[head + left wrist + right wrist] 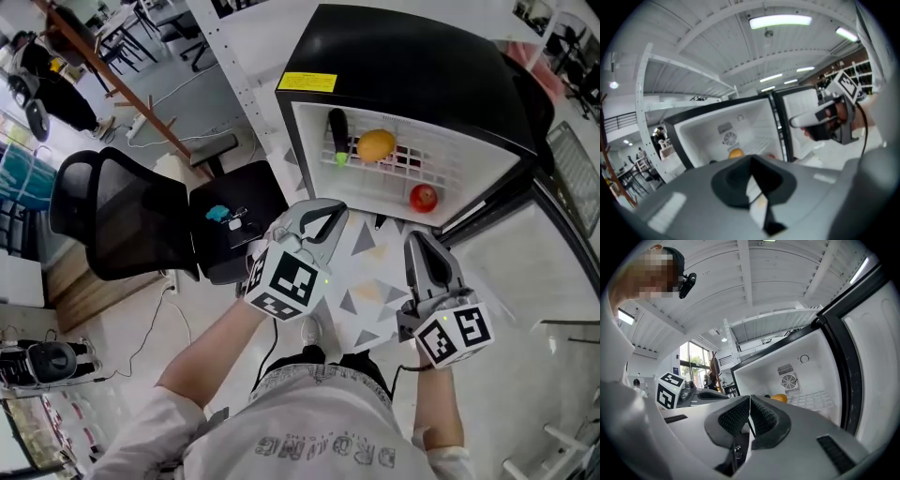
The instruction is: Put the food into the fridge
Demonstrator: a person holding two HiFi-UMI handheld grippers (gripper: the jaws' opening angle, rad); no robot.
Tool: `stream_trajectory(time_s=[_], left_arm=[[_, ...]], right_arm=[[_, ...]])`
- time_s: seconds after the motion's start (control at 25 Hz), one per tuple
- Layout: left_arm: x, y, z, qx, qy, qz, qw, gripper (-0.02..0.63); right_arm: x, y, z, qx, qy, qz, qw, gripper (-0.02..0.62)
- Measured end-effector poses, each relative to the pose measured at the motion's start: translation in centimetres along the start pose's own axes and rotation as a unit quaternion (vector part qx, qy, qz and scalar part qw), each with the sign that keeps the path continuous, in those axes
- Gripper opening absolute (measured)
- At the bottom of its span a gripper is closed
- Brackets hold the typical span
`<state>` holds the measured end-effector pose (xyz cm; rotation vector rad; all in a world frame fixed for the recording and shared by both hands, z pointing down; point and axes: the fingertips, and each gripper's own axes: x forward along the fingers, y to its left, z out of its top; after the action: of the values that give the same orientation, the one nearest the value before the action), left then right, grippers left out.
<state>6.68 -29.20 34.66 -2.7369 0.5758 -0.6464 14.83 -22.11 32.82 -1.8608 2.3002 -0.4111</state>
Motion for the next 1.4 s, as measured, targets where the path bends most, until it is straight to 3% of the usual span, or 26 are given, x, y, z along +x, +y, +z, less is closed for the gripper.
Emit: stream_trajectory(time_s=[0.48, 1.4], left_arm=[[-1.6, -2.3, -1.0, -0.043, -0.033, -0.033, 0.9980, 0.007], [-4.4, -1.1, -2.1, -0.081, -0.064, -0.011, 0.9945, 0.006]], right_arm=[[-0.7, 0.9, 0.8, -0.019, 0.003, -0.005, 1.000, 0.003], [-1.3, 0.9, 0.3, -0.035, 0.019, -0.017, 0.999, 0.003]])
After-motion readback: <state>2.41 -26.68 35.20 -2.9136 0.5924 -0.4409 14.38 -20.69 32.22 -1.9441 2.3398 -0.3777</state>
